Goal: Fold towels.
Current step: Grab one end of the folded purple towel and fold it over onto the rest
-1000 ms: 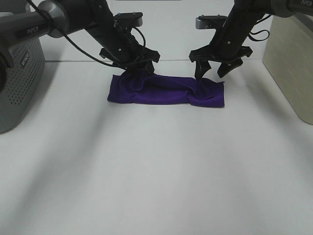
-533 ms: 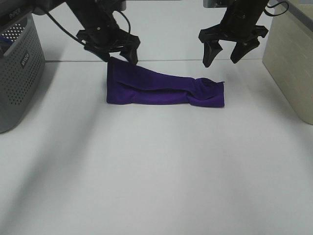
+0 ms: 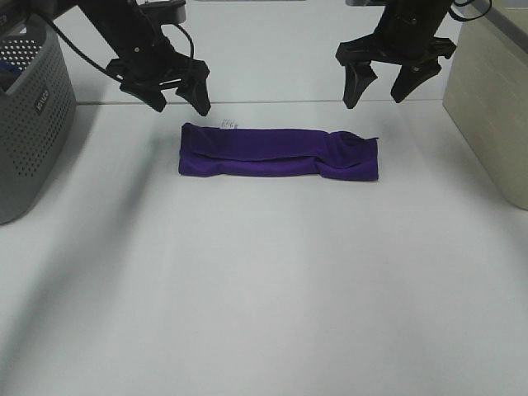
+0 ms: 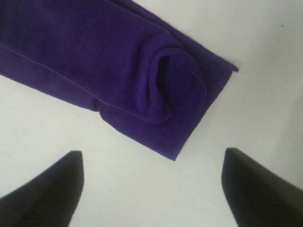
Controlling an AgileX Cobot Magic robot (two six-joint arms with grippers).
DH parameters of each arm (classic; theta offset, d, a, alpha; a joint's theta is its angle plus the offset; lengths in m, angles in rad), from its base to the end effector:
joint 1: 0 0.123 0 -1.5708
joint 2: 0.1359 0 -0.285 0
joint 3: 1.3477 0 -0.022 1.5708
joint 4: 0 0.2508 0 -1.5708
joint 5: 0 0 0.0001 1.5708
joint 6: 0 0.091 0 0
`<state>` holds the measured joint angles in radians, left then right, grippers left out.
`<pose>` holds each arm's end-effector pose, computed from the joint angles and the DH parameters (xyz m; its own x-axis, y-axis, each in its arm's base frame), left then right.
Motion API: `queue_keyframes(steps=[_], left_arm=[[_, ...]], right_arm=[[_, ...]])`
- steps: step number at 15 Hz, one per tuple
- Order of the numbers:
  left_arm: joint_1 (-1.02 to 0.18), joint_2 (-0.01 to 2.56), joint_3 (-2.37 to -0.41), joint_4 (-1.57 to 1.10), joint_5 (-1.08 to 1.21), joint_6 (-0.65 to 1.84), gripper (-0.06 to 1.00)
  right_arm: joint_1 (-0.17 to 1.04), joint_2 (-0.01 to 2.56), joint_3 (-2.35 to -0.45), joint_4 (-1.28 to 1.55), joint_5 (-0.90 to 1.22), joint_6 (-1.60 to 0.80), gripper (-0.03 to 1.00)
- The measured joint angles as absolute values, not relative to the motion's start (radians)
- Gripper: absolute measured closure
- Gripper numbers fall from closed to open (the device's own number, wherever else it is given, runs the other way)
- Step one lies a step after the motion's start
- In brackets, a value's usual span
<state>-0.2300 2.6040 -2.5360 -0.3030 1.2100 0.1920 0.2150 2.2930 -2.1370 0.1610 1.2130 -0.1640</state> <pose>0.5261 -0.1493 0.1806 -0.8689 0.2843 -0.4052 0.3963 0.8901 -0.2251 0.4790 0.1186 0.2279 -0.9028 -0.3054 -0.3028 -0.3519 0.9293 0.1120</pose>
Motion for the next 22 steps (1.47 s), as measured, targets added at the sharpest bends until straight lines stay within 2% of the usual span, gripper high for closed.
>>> queue_keyframes(steps=[7, 12, 17, 19, 20, 22], left_arm=[[-0.169, 2.745, -2.537, -0.445, 1.213, 0.205, 0.17], [-0.165, 2.763, -2.545, -0.523, 1.211, 0.214, 0.17], [-0.193, 2.813, -2.559, -0.713, 1.199, 0.206, 0.19], [-0.215, 2.827, -2.563, -0.739, 1.197, 0.186, 0.27], [-0.218, 2.835, -2.565, -0.74, 1.197, 0.176, 0.35], [-0.218, 2.847, -2.566, -0.737, 1.197, 0.167, 0.63]], right_arm=[[0.215, 2.29, -2.137, 0.164, 1.215, -0.141, 0.18], [0.215, 2.29, -2.137, 0.177, 1.215, -0.141, 0.18], [0.215, 2.29, -2.137, 0.187, 1.215, -0.135, 0.18], [0.215, 2.29, -2.137, 0.188, 1.217, -0.129, 0.18], [0.215, 2.29, -2.137, 0.189, 1.217, -0.118, 0.18], [0.215, 2.29, -2.137, 0.19, 1.217, -0.117, 0.18]])
